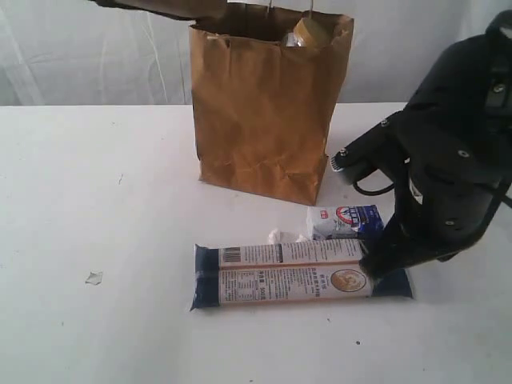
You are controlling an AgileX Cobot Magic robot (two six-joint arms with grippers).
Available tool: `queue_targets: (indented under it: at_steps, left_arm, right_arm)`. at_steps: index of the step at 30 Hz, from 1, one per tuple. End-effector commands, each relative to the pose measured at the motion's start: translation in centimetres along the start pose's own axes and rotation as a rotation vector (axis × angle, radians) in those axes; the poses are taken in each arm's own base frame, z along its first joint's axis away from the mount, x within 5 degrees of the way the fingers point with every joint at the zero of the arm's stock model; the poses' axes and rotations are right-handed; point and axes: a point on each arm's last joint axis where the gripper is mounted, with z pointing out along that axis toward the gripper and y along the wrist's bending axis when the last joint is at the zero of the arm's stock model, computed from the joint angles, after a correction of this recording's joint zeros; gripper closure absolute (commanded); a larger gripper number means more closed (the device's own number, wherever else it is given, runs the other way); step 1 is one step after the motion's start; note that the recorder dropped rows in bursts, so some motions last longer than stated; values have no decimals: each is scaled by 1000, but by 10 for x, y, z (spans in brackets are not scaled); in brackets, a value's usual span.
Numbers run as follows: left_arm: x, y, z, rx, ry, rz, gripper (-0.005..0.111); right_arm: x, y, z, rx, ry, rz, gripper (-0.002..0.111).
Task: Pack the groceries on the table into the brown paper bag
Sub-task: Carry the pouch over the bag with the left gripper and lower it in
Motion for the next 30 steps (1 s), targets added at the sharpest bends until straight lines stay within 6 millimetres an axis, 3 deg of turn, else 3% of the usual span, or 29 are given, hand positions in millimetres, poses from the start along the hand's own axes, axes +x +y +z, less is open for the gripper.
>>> queue_targets:
  at_steps: [1, 6, 10, 13, 19, 24, 30]
  left_arm:
    - [-21, 19, 12, -25, -79, 130, 107]
    - [-30, 52, 33, 55, -85, 158, 107]
    - [-16, 61, 46, 278, -58, 266, 107]
    - [-7, 74, 67, 257, -57, 262, 107]
    - [8, 90, 96, 245, -53, 253, 107]
    - [8, 104, 103, 143, -64, 254, 107]
    - [18, 110, 107, 221, -59, 315, 107]
  right_arm:
    - [7, 4, -1, -58, 59, 47, 108]
    - [15, 22, 11, -198, 70, 89, 108]
    - [28, 35, 27, -266, 99, 104, 108]
    - [33, 39, 33, -284, 94, 110, 108]
    - [28, 41, 30, -325, 37, 139, 108]
    - [26, 43, 25, -376, 2, 180, 108]
    - [24, 44, 15, -445, -60, 238, 108]
